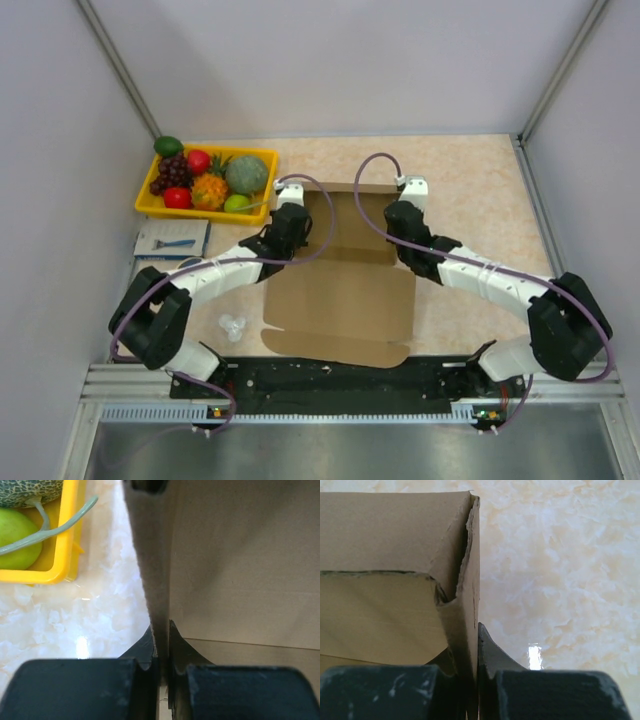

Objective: Fold the paper box

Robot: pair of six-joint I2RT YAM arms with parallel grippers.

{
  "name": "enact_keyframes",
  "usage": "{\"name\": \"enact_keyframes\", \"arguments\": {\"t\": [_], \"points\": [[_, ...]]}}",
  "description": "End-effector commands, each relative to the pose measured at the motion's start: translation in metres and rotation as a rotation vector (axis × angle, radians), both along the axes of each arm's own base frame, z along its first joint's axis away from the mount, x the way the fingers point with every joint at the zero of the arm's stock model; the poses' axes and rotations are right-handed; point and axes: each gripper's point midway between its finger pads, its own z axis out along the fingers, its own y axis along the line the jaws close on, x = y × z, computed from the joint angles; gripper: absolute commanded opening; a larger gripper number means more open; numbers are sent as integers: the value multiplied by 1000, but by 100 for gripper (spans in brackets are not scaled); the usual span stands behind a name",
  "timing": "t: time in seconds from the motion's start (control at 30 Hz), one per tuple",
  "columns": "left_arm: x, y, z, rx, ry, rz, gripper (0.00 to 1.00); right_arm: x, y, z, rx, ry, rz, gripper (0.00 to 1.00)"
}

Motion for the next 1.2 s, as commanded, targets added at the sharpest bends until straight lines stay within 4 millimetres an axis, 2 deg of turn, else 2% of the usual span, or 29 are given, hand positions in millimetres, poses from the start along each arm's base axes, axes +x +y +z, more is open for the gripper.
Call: {"name": "enact_keyframes", "arguments": {"t": [0.0, 0.03, 0.07, 0.1, 0.13, 0.17, 0.2, 0.27, 0.3, 0.33, 0.37, 0.43, 0.5, 0.53, 0.6, 0.67, 0.73, 0.77, 0.8, 0.87, 1.0, 1.17], "points": [[-3, -8, 18, -21, 73, -62, 0, -14, 14, 26, 106, 59, -1, 0], [-8, -11, 18, -11, 97, -101, 0, -18, 19, 24, 124, 96, 33, 0], [-10, -23, 28, -34, 110, -159, 0, -25, 18, 21, 134, 155, 32, 0], [-13, -26, 31, -33, 129, -192, 0, -30, 20, 16, 140, 207, 41, 0], [-23, -23, 24, 16, 191, -228, 0, -36, 25, 12, 179, 266, 59, 0], [-22, -29, 35, 14, 196, -255, 0, -45, 22, 9, 165, 327, 61, 0], [-28, -33, 28, 41, 249, -311, 0, -50, 22, 5, 163, 367, 66, 0], [-40, -32, 27, 83, 353, -354, 0, -56, 22, 4, 188, 429, 74, 0], [-46, -34, 14, 101, 433, -367, 0, -64, 16, -1, 177, 477, 65, 0], [-46, -36, 19, 105, 451, -375, 0, -67, 17, -1, 193, 501, 78, 0], [-55, -31, 13, 126, 511, -380, 0, -68, 13, -3, 204, 521, 72, 0], [-59, -36, 5, 130, 558, -417, 0, -76, 15, -13, 215, 595, 97, 0], [-65, -34, -7, 157, 625, -424, 0, -76, 14, -17, 197, 637, 97, 0], [-63, -37, -6, 156, 635, -429, 0, -78, 15, -18, 182, 662, 104, 0], [-65, -36, -16, 175, 675, -423, 0, -76, 14, -32, 152, 696, 89, 0], [-58, -34, -22, 197, 680, -401, 0, -70, 6, -44, 96, 700, 42, 0], [-53, -34, -36, 225, 704, -373, 0, -62, -5, -54, 38, 683, -12, 0], [-48, -31, -41, 250, 702, -351, 0, -59, -4, -62, 28, 687, -18, 0], [-49, -27, -56, 281, 740, -334, 0, -57, -4, -68, 20, 692, -17, 0], [-42, -22, -64, 333, 737, -288, 0, -53, -2, -73, 14, 693, -11, 0], [-41, -11, -95, 397, 783, -225, 0, -48, -3, -81, -9, 684, -18, 0], [-43, -7, -106, 410, 799, -191, 0, -47, -23, -98, -116, 694, -83, 0]]}}
